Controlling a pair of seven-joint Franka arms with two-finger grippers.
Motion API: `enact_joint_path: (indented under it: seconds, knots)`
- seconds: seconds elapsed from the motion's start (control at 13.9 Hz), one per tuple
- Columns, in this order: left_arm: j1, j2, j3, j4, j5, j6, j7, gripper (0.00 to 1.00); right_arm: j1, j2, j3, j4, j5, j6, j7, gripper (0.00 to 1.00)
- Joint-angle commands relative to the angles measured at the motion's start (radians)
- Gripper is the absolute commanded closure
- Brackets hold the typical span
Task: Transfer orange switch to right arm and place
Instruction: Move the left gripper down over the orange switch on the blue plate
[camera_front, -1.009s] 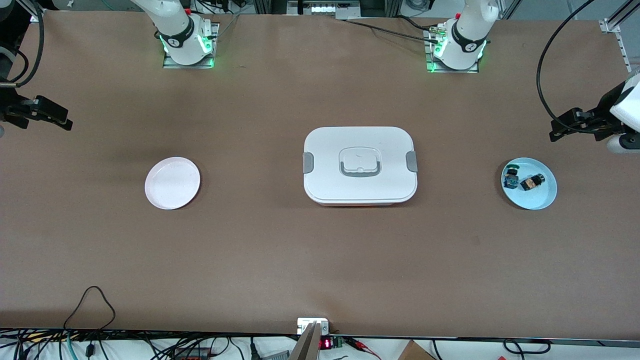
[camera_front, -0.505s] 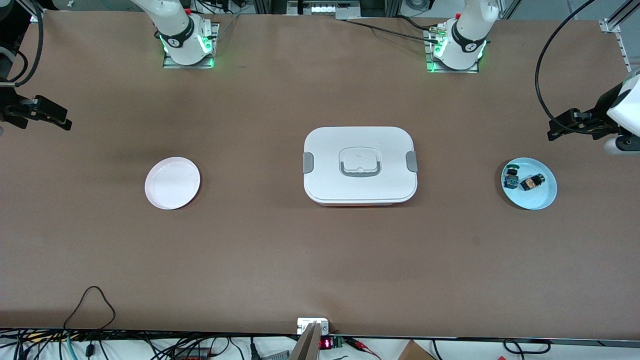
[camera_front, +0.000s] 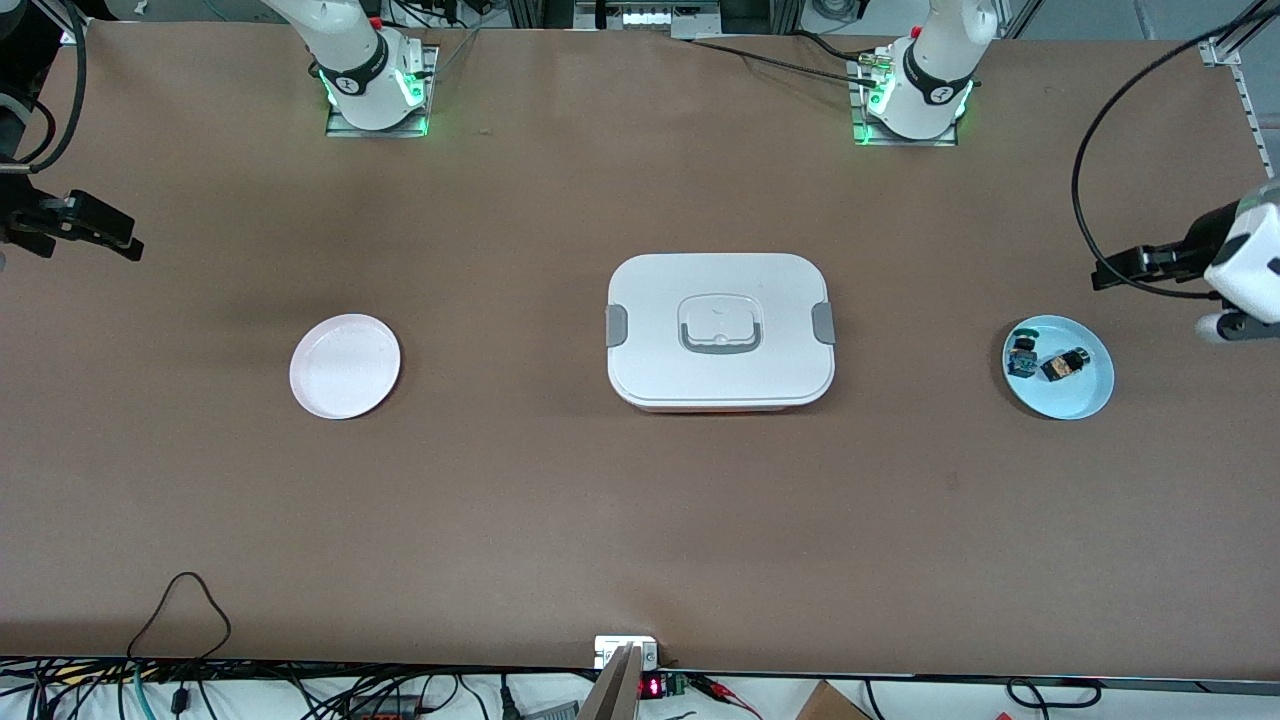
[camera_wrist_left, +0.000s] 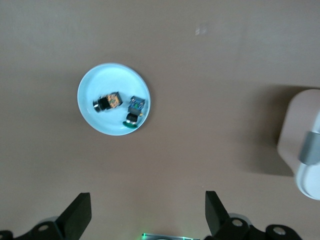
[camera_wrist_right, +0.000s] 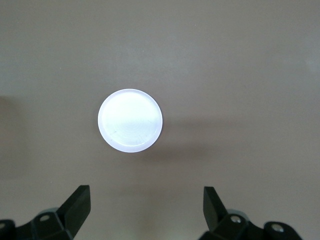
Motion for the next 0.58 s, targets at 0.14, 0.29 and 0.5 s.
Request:
enact_joint_path:
  seconds: [0.14,0.29,0.5]
  knots:
    - [0.131,0.134,-0.003,0.020,-0.001,0.128,-0.069,0.00,0.002,0.000,0.000,0.019,0.008,-0.022,-0.003,0.00]
    - [0.141,0.134,-0.001,-0.055,0.000,0.244,-0.095,0.00,0.002,0.000,0.000,0.019,0.008,-0.022,-0.003,0.00]
    - [0.157,0.133,0.002,-0.192,0.041,0.436,-0.099,0.00,0.002,0.000,0.000,0.019,0.008,-0.022,-0.003,0.00]
